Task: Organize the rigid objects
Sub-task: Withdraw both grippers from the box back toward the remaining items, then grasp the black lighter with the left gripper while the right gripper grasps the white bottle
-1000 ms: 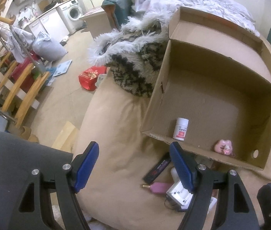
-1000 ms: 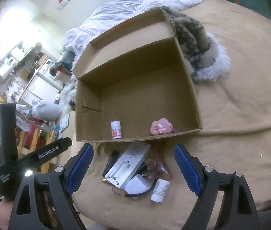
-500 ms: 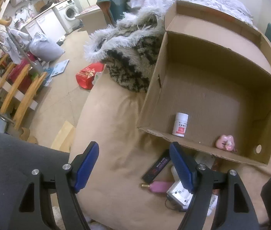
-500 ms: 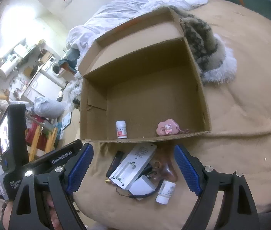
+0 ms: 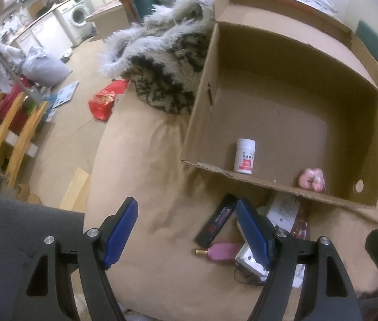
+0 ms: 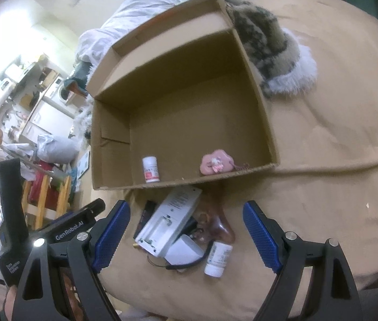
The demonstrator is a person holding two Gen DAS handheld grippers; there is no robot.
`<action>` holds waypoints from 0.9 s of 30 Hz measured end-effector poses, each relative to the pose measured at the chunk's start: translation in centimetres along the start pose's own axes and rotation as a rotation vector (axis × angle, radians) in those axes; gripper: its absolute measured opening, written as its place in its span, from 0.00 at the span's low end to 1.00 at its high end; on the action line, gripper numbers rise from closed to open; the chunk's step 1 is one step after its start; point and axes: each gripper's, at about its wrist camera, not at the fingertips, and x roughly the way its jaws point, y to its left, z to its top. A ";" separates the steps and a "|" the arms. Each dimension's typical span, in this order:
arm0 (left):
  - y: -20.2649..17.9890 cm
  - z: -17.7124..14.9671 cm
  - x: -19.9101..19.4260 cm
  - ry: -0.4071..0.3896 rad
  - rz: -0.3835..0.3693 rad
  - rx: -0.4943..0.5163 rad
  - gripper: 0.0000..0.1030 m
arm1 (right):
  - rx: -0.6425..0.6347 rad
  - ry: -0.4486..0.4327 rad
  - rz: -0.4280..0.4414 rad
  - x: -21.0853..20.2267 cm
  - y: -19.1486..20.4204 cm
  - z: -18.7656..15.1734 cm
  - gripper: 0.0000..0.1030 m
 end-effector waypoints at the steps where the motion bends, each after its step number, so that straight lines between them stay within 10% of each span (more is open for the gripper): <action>1: 0.0 -0.1 0.1 0.000 -0.002 0.013 0.72 | 0.000 0.008 -0.010 0.1 -0.1 -0.1 0.89; 20: 2.5 -0.1 4.0 0.092 -0.160 0.037 0.71 | 0.181 0.136 -0.013 2.1 -5.2 -1.4 0.89; 27: 0.2 -0.3 9.2 0.233 -0.188 0.143 0.51 | 0.193 0.187 -0.029 4.3 -5.1 -1.2 0.89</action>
